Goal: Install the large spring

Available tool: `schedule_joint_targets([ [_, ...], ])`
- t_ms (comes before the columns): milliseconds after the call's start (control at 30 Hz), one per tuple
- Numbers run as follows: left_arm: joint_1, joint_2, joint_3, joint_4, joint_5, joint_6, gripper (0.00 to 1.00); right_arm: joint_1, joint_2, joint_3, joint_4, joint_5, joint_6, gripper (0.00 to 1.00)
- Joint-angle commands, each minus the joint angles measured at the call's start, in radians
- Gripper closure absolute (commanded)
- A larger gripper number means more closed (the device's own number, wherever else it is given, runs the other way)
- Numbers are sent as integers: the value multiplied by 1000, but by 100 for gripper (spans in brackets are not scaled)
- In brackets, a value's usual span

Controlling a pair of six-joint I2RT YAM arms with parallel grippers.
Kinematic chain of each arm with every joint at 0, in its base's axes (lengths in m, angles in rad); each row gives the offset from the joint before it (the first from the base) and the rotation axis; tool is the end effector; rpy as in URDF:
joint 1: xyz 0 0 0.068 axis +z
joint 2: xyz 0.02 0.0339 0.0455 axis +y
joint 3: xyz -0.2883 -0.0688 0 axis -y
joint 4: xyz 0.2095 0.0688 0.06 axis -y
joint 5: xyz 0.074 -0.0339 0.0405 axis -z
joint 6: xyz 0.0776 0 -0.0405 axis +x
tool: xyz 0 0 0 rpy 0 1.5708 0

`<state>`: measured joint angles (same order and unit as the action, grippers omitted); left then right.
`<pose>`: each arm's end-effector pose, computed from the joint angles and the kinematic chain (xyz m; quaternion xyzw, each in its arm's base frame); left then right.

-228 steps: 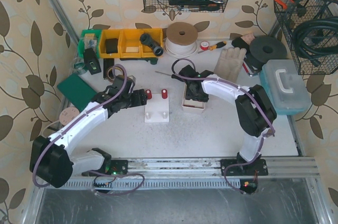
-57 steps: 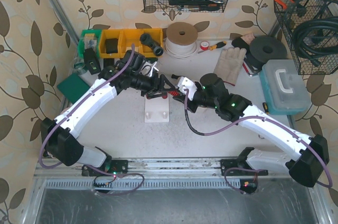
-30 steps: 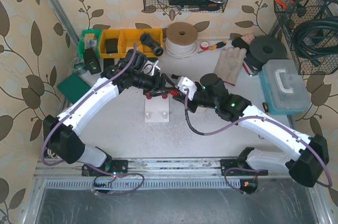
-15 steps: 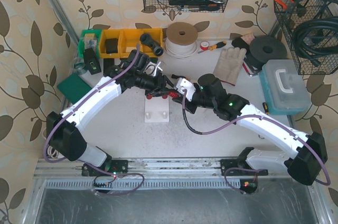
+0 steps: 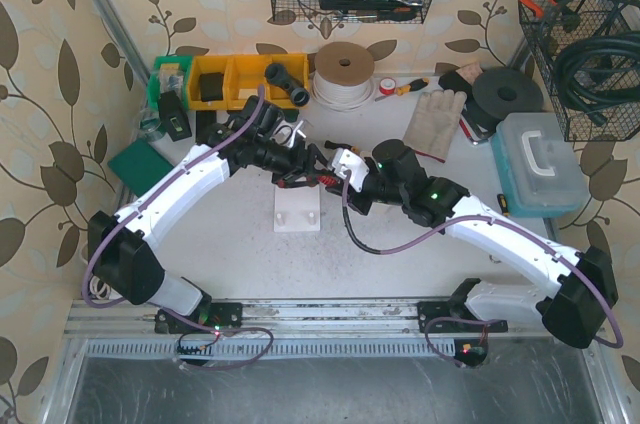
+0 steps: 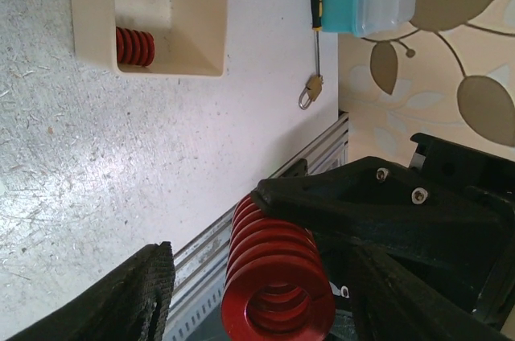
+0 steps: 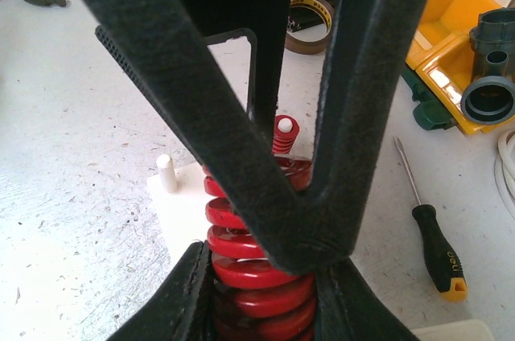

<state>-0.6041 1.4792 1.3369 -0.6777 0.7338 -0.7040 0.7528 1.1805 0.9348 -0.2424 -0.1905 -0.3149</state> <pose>0.2168 -0.2128 0.3340 0.0880 0.8739 -0.4731 0.0686 0.1803 0.1890 0.3169 -0.4763 0.7095 0.1910 0.4830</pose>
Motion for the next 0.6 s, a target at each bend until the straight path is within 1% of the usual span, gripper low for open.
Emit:
schedule_joint_targets([
  [0, -4, -26, 22, -13, 22, 17, 38, 5, 5, 33, 34, -2, -21, 100],
  [233, -5, -33, 14, -15, 29, 25, 46, 5, 6, 30, 35, -4, -23, 100],
  [300, -6, -33, 12, -8, 30, 21, 51, 5, 9, 31, 37, -6, -23, 100],
  [500, -5, -33, 13, 1, 35, 14, 60, 5, 10, 30, 34, -1, -24, 100],
  [567, -5, -33, 14, 1, 35, 13, 65, 5, 10, 30, 32, 0, -24, 100],
])
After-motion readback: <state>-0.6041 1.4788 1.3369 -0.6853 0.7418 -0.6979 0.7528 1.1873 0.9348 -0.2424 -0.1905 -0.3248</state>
